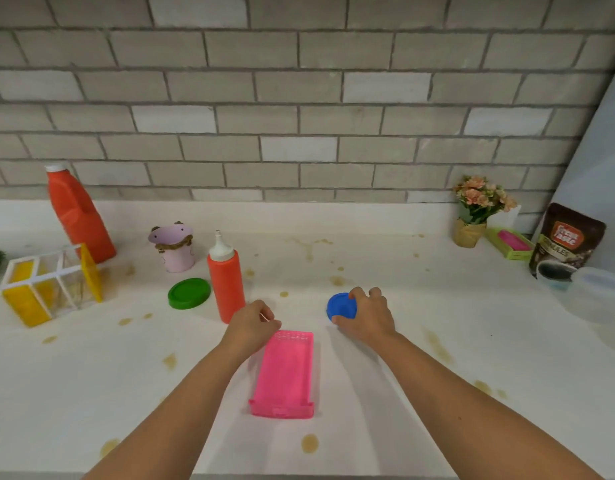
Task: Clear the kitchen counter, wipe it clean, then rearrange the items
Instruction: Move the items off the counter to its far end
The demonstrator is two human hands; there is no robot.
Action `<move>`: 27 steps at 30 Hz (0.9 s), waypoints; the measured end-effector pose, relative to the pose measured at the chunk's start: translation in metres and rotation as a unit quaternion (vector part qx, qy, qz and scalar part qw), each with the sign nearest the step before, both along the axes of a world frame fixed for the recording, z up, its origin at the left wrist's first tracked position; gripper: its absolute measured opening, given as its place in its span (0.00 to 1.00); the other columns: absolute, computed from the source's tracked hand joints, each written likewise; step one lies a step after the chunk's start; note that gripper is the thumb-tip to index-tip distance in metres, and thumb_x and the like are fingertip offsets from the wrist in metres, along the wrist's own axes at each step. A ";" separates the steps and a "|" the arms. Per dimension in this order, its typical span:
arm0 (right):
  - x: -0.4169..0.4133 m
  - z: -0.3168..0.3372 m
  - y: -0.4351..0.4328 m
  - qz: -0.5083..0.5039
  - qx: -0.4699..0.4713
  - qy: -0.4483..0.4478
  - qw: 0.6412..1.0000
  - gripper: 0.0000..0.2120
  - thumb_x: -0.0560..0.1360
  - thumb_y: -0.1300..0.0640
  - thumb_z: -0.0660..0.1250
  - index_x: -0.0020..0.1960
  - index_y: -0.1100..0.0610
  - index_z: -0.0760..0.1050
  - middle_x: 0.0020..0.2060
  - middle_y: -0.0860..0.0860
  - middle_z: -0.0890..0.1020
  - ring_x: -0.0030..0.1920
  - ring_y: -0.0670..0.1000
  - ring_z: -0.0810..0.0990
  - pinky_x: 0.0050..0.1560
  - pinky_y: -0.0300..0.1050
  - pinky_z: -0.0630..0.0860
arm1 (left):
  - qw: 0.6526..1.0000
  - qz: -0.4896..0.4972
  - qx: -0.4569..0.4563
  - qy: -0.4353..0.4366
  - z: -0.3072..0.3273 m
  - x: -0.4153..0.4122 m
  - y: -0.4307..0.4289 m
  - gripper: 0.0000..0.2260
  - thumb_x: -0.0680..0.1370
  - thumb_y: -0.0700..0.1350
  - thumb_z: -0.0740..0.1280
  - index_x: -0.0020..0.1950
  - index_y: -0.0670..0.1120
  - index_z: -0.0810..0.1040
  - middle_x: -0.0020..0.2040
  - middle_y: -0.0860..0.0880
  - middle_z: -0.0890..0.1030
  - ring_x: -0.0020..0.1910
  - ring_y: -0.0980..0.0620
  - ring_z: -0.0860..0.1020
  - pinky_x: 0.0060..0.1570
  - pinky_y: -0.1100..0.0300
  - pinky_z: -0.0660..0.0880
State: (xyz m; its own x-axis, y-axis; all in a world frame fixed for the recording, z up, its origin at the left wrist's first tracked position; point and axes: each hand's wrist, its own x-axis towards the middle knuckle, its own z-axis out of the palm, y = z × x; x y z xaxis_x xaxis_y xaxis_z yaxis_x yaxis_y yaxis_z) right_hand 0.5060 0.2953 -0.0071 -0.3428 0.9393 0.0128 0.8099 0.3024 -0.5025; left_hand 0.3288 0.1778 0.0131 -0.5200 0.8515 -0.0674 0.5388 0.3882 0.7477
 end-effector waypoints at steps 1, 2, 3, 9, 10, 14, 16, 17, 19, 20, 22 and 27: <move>-0.003 0.000 0.002 -0.001 0.002 -0.007 1.000 0.27 0.69 0.45 0.69 0.64 0.53 0.66 0.60 0.54 0.66 0.61 0.56 0.68 0.58 0.47 0.70 | 1.000 0.002 -0.029 0.004 -0.001 -0.003 -0.003 0.06 0.74 0.44 0.68 0.43 0.45 0.71 0.36 0.52 0.71 0.37 0.52 0.71 0.33 0.63 0.67; -0.006 -0.001 0.004 -0.002 0.005 -0.015 1.000 0.28 0.68 0.44 0.70 0.63 0.53 0.66 0.60 0.55 0.66 0.60 0.56 0.68 0.58 0.47 0.69 | 0.998 -0.003 -0.068 0.012 -0.001 -0.005 -0.005 0.08 0.74 0.46 0.68 0.42 0.45 0.70 0.36 0.51 0.72 0.36 0.52 0.71 0.32 0.63 0.67; -0.009 -0.002 0.006 -0.002 0.006 -0.023 1.000 0.29 0.67 0.42 0.70 0.63 0.53 0.65 0.59 0.55 0.67 0.59 0.56 0.69 0.57 0.47 0.69 | 0.993 -0.016 -0.118 0.022 0.000 -0.006 -0.008 0.09 0.75 0.48 0.67 0.42 0.46 0.69 0.36 0.51 0.73 0.35 0.52 0.72 0.30 0.63 0.68; -0.021 -0.015 0.015 -0.005 -0.005 -0.059 0.998 0.31 0.67 0.41 0.69 0.64 0.51 0.63 0.59 0.55 0.69 0.60 0.57 0.69 0.59 0.50 0.65 | 0.963 -0.084 -0.257 0.007 -0.001 -0.005 -0.014 0.09 0.77 0.49 0.64 0.41 0.45 0.71 0.33 0.49 0.76 0.28 0.54 0.73 0.27 0.66 0.70; -0.022 -0.017 0.016 -0.005 -0.003 -0.067 0.998 0.31 0.68 0.41 0.68 0.65 0.51 0.63 0.59 0.55 0.69 0.61 0.57 0.69 0.59 0.50 0.66 | 0.962 -0.084 -0.259 0.006 -0.002 -0.004 -0.014 0.08 0.77 0.47 0.64 0.41 0.45 0.71 0.33 0.48 0.76 0.28 0.54 0.73 0.26 0.66 0.70; -0.024 -0.018 0.017 -0.008 0.012 -0.053 0.998 0.29 0.68 0.42 0.68 0.64 0.51 0.64 0.59 0.55 0.70 0.61 0.56 0.68 0.58 0.49 0.66 | 0.967 -0.079 -0.244 -0.006 -0.002 -0.002 -0.012 0.06 0.76 0.41 0.60 0.39 0.45 0.70 0.34 0.47 0.75 0.27 0.53 0.73 0.24 0.66 0.70; -0.024 -0.014 0.014 -0.002 0.013 -0.025 1.000 0.28 0.68 0.43 0.69 0.63 0.52 0.65 0.58 0.55 0.70 0.60 0.56 0.69 0.57 0.48 0.67 | 0.971 -0.075 -0.226 -0.021 0.000 -0.001 -0.011 0.05 0.76 0.40 0.59 0.39 0.44 0.70 0.33 0.47 0.75 0.26 0.52 0.73 0.23 0.65 0.69; -0.025 -0.010 0.012 0.005 0.009 -0.003 1.000 0.28 0.68 0.44 0.70 0.64 0.51 0.65 0.58 0.55 0.70 0.60 0.56 0.69 0.57 0.47 0.68 | 0.973 -0.074 -0.214 -0.035 0.000 -0.001 -0.010 0.05 0.76 0.39 0.59 0.40 0.44 0.70 0.34 0.46 0.75 0.27 0.51 0.73 0.24 0.65 0.70; -0.025 0.001 0.008 0.019 -0.008 0.071 0.997 0.29 0.67 0.45 0.72 0.64 0.51 0.66 0.58 0.55 0.70 0.60 0.56 0.69 0.57 0.48 0.71 | 0.977 -0.075 -0.191 -0.061 0.002 0.000 -0.007 0.03 0.76 0.39 0.60 0.45 0.42 0.72 0.35 0.46 0.76 0.28 0.50 0.74 0.27 0.62 0.72; -0.024 0.009 0.004 0.030 -0.019 0.124 0.992 0.29 0.67 0.46 0.73 0.63 0.52 0.68 0.58 0.55 0.71 0.59 0.55 0.71 0.56 0.48 0.72 | 0.978 -0.073 -0.180 -0.072 0.003 0.002 -0.006 0.02 0.76 0.40 0.60 0.45 0.42 0.72 0.35 0.45 0.76 0.28 0.50 0.74 0.28 0.61 0.72; -0.021 0.027 -0.009 0.070 -0.042 0.243 0.967 0.27 0.66 0.47 0.75 0.61 0.51 0.69 0.56 0.54 0.73 0.56 0.53 0.74 0.52 0.44 0.73 | 0.980 -0.071 -0.156 -0.103 0.007 0.007 -0.003 0.02 0.76 0.41 0.60 0.46 0.43 0.71 0.35 0.46 0.76 0.29 0.50 0.74 0.30 0.60 0.73; -0.006 0.049 -0.047 0.181 -0.070 0.342 0.919 0.27 0.61 0.41 0.72 0.57 0.44 0.71 0.55 0.47 0.77 0.54 0.44 0.76 0.48 0.34 0.73 | 0.977 -0.081 -0.060 -0.186 0.005 0.024 0.010 0.16 0.79 0.54 0.59 0.55 0.42 0.74 0.48 0.43 0.79 0.42 0.47 0.76 0.38 0.58 0.70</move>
State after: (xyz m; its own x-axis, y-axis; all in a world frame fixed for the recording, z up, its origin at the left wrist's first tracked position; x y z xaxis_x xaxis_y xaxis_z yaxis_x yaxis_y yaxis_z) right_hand 0.5004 0.2481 0.0420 -0.5903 0.7741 0.2287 0.1491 0.3830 -0.9116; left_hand 0.3526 0.1882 0.0177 -0.2992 0.8952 -0.3302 0.3012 0.4170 0.8576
